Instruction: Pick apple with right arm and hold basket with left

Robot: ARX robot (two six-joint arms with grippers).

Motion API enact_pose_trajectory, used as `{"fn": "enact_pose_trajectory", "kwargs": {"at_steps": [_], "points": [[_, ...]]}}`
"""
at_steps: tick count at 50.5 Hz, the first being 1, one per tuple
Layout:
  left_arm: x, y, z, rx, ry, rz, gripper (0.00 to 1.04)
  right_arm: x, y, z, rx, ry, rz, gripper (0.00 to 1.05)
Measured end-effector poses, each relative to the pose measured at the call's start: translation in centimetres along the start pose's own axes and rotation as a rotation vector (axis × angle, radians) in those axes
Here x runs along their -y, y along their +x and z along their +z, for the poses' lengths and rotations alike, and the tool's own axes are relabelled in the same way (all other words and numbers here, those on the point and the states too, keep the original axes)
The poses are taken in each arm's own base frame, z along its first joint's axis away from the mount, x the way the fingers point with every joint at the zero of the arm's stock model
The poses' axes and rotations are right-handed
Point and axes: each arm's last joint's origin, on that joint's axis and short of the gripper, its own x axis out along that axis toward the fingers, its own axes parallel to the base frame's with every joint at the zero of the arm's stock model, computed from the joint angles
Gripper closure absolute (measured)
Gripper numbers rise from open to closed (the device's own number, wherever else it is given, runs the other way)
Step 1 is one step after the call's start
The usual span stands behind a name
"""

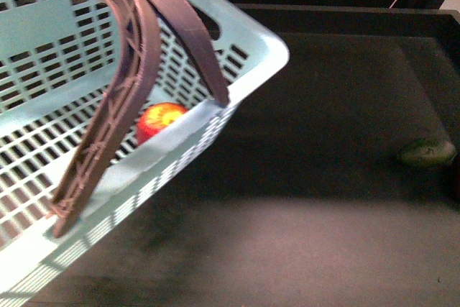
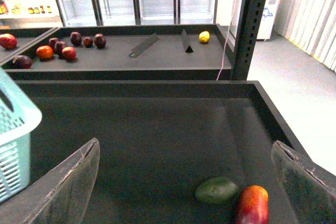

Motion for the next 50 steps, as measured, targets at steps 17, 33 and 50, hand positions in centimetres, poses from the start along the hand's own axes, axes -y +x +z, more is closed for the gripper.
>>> {"fn": "enact_pose_trajectory", "kwargs": {"at_steps": [17, 33, 50], "points": [[-4.2, 6.1, 6.8, 0.191, -0.509, 0.160, 0.85, 0.0, 0.0, 0.0, 0.000, 0.000, 0.000, 0.09], [-5.6, 11.3, 9.7, 0.322, -0.619, 0.211, 0.85, 0.0, 0.0, 0.0, 0.000, 0.000, 0.000, 0.09], [-7.9, 13.0, 7.7, 0.299, -0.664, 0.279, 0.85, 0.0, 0.0, 0.0, 0.000, 0.000, 0.000, 0.09]]}}
